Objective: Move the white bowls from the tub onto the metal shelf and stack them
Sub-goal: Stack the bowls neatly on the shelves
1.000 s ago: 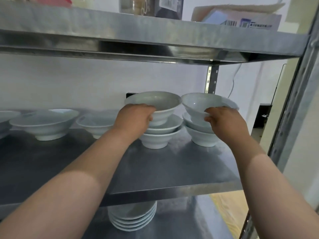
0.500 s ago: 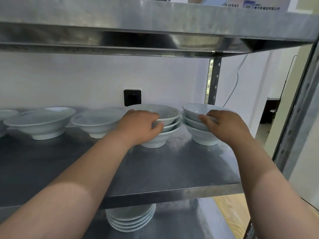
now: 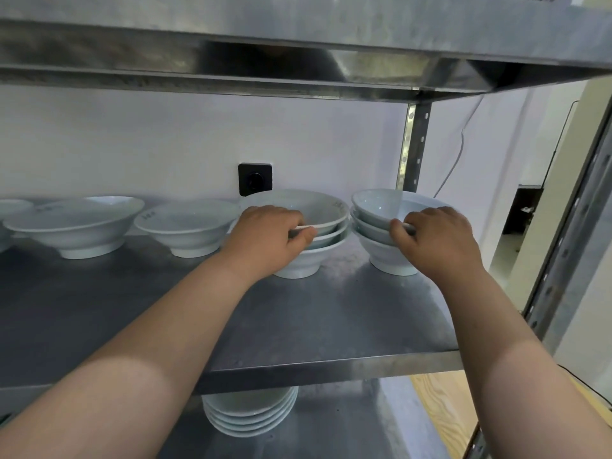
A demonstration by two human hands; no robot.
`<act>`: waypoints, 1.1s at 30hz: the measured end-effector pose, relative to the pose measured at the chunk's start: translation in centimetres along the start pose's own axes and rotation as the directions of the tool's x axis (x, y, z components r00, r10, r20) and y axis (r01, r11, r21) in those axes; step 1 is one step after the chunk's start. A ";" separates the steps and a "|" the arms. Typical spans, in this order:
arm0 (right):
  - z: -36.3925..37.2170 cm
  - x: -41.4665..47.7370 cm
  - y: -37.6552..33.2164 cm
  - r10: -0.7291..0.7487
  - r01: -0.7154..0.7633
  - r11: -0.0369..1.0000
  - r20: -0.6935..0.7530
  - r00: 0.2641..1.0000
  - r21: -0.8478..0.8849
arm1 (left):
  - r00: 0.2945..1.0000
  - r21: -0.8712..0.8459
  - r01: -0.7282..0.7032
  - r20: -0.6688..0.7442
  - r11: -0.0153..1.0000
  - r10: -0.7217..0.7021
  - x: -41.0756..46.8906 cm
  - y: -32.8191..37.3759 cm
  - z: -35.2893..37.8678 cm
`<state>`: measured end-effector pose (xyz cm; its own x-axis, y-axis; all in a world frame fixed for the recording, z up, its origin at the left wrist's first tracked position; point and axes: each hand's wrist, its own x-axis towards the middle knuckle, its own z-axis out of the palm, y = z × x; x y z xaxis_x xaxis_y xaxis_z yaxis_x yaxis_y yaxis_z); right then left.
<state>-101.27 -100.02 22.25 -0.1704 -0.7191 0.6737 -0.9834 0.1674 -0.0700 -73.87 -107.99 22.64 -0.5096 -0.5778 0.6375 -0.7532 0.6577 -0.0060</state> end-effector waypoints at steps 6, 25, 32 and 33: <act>-2.4 0.1 -6.9 -0.110 0.117 0.979 -0.047 0.993 0.169 | 0.991 -0.164 0.124 -0.036 0.979 -0.132 -2.7 -6.1 -3.3; 4.7 4.6 -37.5 -0.295 0.154 0.918 0.371 0.881 0.366 | 0.829 -0.069 0.553 0.138 0.830 -0.541 -13.2 -31.0 -10.4; 6.5 4.3 -39.5 -0.282 0.274 0.957 0.551 0.785 0.099 | 0.849 0.301 0.351 0.299 0.887 -0.437 -13.5 -32.9 -10.3; 6.5 4.4 -39.6 -0.272 0.269 0.959 0.551 0.789 0.089 | 0.846 0.323 0.336 0.309 0.885 -0.434 -13.4 -33.1 -10.2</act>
<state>-63.45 -114.20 23.17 0.0992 -0.9844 0.1450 -0.9945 -0.0931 0.0483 -37.82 -117.06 22.15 -0.2327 -0.9238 0.3041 -0.9720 0.2318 -0.0396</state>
